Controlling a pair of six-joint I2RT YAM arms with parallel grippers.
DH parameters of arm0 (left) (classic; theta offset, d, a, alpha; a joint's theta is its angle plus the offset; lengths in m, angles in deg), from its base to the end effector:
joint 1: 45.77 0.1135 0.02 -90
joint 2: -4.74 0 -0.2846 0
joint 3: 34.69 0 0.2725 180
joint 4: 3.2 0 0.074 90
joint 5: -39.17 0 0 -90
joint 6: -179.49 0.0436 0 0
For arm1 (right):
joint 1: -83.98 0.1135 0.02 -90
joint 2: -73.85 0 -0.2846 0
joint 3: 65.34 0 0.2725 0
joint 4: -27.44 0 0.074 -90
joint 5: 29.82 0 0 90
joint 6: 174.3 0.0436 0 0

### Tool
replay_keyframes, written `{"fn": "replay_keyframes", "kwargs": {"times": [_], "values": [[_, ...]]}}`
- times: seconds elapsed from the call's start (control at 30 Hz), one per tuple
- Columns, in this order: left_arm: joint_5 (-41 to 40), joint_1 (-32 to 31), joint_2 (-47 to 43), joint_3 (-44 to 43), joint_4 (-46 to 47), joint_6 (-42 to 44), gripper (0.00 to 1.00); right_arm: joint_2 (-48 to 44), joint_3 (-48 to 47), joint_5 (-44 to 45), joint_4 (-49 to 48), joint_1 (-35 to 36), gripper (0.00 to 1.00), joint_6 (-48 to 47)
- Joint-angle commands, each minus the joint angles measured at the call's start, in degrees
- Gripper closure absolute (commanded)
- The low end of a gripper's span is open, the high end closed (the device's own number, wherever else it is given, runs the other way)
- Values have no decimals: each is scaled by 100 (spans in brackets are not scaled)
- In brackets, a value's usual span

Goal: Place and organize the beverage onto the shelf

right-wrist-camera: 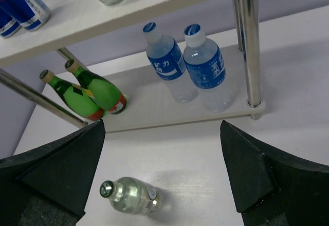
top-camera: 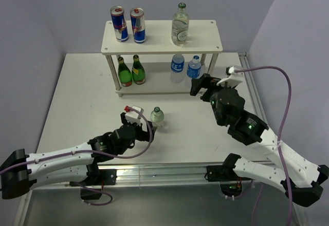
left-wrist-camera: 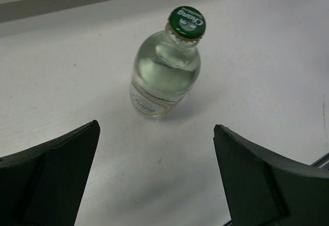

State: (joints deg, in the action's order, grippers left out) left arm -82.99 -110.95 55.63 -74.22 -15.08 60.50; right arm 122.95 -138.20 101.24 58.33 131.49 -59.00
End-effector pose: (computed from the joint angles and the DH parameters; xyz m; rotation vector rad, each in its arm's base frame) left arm 0.1090 -0.1804 0.2369 0.2492 1.9343 -0.5485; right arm 0.1489 0.1201 0.4251 0.2098 1.6635 0.3542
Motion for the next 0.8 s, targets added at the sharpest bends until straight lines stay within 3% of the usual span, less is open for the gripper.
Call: {"fn": "replay_keyframes", "kwargs": {"times": [0.0,0.3,0.73,0.77], "values": [[122,-90,315,297,1601,262,1,-356,283,289,283,136,0,282],[-342,-82,2292,141,3446,772,1,-911,872,105,380,145,0,441],[-553,480,4534,-509,5092,975,1,-1096,1364,-125,81,145,0,353],[-598,489,4726,-605,5171,1018,6,-1113,1391,-90,72,154,0,335]]}}
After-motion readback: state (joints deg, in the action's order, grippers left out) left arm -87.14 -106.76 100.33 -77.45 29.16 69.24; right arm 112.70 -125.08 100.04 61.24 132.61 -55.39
